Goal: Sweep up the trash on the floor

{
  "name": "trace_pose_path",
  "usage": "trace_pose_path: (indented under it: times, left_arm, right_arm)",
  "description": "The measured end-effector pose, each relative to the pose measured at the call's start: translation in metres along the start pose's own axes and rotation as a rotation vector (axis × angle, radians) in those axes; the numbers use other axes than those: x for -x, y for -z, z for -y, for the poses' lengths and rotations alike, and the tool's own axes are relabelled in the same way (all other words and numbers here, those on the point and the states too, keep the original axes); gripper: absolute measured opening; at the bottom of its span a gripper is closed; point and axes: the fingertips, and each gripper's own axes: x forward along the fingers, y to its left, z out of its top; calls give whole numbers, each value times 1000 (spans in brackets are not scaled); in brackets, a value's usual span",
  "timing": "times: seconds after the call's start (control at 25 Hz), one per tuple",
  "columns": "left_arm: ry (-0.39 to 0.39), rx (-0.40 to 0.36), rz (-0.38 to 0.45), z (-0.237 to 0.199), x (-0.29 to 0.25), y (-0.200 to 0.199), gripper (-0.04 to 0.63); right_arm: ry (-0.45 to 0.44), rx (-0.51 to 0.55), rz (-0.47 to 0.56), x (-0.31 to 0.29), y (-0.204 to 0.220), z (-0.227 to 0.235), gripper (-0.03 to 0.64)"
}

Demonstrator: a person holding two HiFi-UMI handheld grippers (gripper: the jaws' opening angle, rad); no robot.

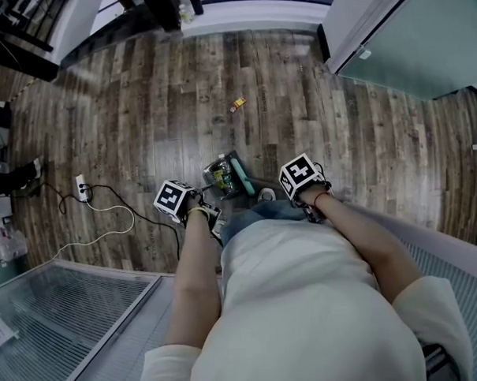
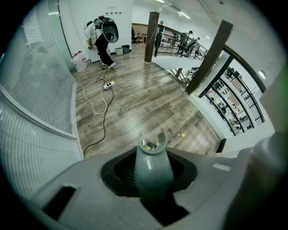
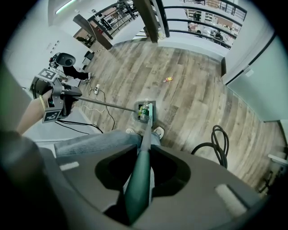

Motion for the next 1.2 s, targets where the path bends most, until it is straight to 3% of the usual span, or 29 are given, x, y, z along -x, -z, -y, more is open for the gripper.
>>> trace_pose_path:
  times: [0.32,1.2]
  left_arm:
    - [4,-3,5,-2,0,-2,101]
    - [-10,0,8,3,2,-1,100]
  right_arm:
    - [58,2,16,1,-3,9,95]
    - [95,-59,51,10,-8,45,97]
